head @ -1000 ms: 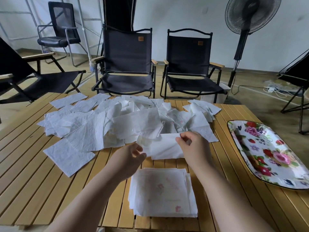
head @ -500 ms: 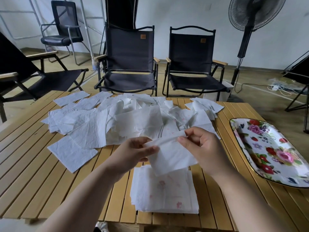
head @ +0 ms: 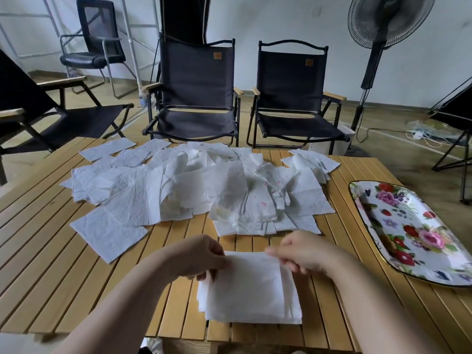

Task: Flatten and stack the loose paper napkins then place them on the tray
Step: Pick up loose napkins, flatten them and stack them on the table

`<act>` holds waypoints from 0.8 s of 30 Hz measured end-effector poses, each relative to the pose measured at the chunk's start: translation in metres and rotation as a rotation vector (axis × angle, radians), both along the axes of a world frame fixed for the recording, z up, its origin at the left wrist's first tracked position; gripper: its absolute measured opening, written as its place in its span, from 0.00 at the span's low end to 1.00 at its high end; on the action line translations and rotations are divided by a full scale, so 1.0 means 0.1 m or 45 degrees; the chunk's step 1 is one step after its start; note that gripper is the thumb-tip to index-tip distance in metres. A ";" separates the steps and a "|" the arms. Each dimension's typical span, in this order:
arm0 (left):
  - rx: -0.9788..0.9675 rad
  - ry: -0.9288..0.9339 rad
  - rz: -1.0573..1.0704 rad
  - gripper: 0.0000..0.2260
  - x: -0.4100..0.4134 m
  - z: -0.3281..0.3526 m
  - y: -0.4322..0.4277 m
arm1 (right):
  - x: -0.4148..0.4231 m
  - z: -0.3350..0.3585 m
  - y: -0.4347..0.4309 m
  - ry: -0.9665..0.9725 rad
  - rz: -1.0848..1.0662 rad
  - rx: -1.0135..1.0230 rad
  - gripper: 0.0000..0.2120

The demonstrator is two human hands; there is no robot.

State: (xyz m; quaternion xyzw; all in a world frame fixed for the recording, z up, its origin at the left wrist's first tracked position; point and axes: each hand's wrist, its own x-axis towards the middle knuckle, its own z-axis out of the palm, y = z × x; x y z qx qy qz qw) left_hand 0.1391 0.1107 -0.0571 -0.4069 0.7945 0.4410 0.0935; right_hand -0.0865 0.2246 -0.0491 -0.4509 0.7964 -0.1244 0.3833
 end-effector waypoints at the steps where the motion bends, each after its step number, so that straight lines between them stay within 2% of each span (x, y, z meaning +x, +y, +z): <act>1: -0.054 0.001 0.021 0.14 -0.01 0.00 -0.02 | -0.01 -0.03 -0.04 0.017 -0.136 -0.135 0.17; 4: -0.234 0.096 0.178 0.16 0.00 0.00 -0.07 | -0.01 -0.13 -0.19 0.073 -0.501 -0.471 0.11; 7: -0.308 0.157 0.286 0.13 0.06 -0.08 -0.13 | 0.00 -0.28 -0.35 0.028 -0.650 -0.576 0.08; 13: -0.361 0.138 0.267 0.11 0.08 -0.11 -0.18 | 0.00 -0.50 -0.62 -0.144 -0.786 -0.627 0.12; 18: -0.345 0.130 0.267 0.11 0.07 -0.11 -0.19 | 0.08 -0.45 -0.70 -0.131 -0.792 -0.754 0.09; 22: -0.338 0.135 0.282 0.11 0.04 -0.11 -0.20 | 0.05 -0.35 -0.66 0.003 -0.792 -0.847 0.08; 24: -0.333 0.143 0.282 0.11 0.02 -0.10 -0.20 | 0.00 -0.32 -0.61 -0.037 -0.834 -0.853 0.09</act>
